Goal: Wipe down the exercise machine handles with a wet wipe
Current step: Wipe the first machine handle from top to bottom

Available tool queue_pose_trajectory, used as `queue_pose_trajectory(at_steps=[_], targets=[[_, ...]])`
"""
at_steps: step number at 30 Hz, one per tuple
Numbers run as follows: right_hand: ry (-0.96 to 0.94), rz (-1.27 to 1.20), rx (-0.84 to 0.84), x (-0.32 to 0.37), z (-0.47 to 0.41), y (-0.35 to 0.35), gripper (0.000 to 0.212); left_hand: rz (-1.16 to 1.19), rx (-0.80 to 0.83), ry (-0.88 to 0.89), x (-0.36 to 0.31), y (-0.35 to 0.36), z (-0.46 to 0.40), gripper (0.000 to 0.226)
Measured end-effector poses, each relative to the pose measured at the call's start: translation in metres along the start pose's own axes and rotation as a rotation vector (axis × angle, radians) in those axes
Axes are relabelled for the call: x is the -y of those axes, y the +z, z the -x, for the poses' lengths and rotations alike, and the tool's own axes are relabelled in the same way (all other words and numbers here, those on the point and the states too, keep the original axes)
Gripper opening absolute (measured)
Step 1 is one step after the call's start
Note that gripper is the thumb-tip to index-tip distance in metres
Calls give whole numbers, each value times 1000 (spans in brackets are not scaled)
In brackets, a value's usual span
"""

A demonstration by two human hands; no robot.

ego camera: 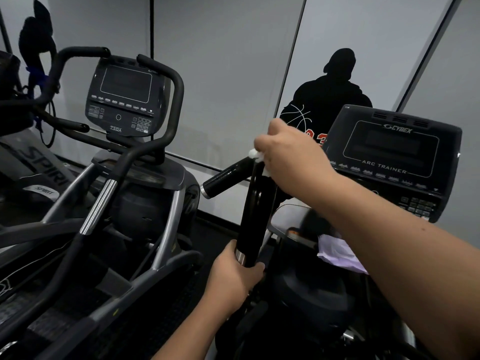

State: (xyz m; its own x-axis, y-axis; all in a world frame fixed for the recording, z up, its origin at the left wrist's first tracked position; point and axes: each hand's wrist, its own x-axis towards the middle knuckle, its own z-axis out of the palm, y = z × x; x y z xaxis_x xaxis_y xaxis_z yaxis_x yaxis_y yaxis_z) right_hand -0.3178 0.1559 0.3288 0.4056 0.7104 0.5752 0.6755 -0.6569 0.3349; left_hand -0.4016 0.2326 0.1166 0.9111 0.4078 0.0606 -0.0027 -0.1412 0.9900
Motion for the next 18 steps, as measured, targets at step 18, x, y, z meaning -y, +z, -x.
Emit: queue_pose_trajectory(at_steps=[18], targets=[[-399, 196, -54, 47, 53, 10, 24, -47, -62, 94, 9, 4, -6, 25]])
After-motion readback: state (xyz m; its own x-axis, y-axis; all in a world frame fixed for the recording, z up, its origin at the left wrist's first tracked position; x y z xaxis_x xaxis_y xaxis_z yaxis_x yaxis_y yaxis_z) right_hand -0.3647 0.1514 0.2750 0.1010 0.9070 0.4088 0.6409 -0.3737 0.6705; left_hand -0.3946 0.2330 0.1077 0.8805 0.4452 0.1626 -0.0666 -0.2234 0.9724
